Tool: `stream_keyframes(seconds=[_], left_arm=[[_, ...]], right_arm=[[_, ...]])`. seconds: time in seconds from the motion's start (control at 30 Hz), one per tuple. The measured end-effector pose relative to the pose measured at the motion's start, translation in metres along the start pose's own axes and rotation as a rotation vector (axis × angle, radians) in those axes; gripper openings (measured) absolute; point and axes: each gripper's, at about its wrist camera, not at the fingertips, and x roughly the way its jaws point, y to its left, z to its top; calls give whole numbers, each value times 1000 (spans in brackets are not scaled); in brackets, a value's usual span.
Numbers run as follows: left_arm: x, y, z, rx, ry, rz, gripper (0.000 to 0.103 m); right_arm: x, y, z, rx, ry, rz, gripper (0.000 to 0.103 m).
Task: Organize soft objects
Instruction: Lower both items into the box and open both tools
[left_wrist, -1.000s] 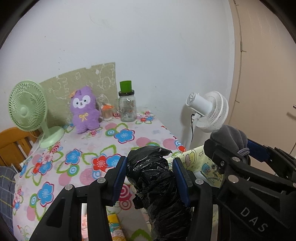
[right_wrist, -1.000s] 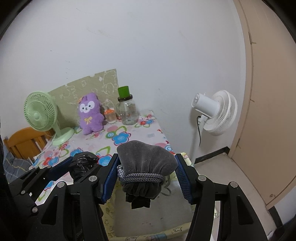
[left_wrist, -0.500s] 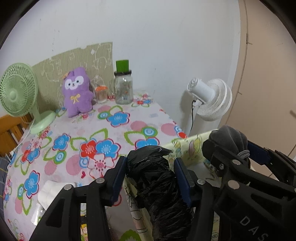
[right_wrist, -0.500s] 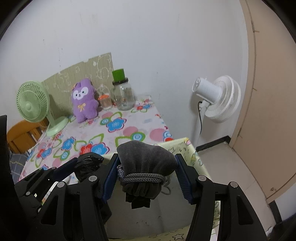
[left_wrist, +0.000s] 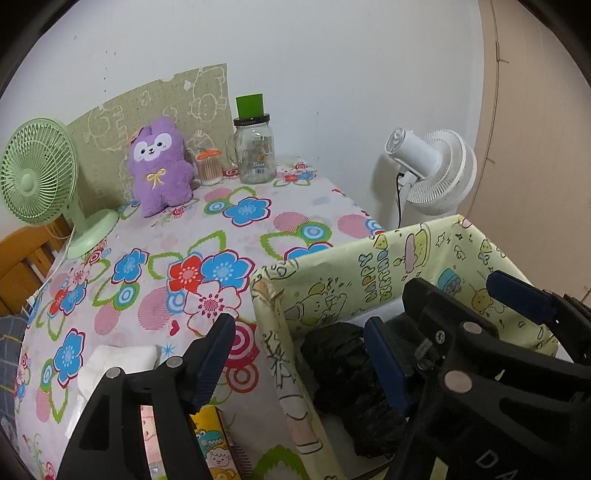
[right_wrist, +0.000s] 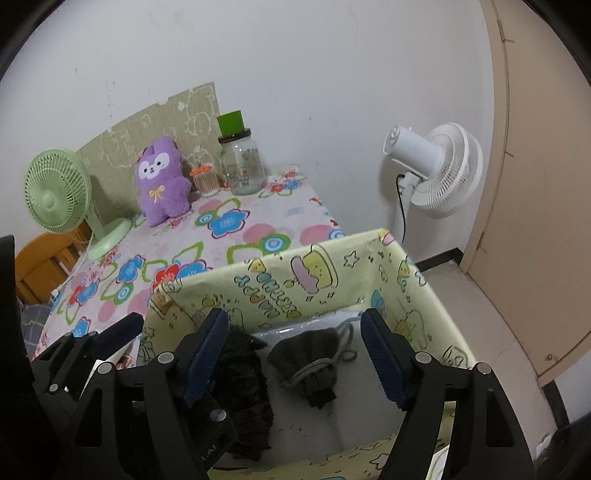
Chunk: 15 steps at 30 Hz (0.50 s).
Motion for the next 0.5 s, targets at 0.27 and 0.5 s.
stream_keyframes(seconds=[0.27, 0.5], left_arm=[[-2, 6, -6, 7, 1, -2, 74], [-9, 11, -9, 0, -14, -23, 75]], right_arm=[[4, 6, -9, 9, 17, 8, 77], [-7, 17, -11, -11, -3, -7, 78]])
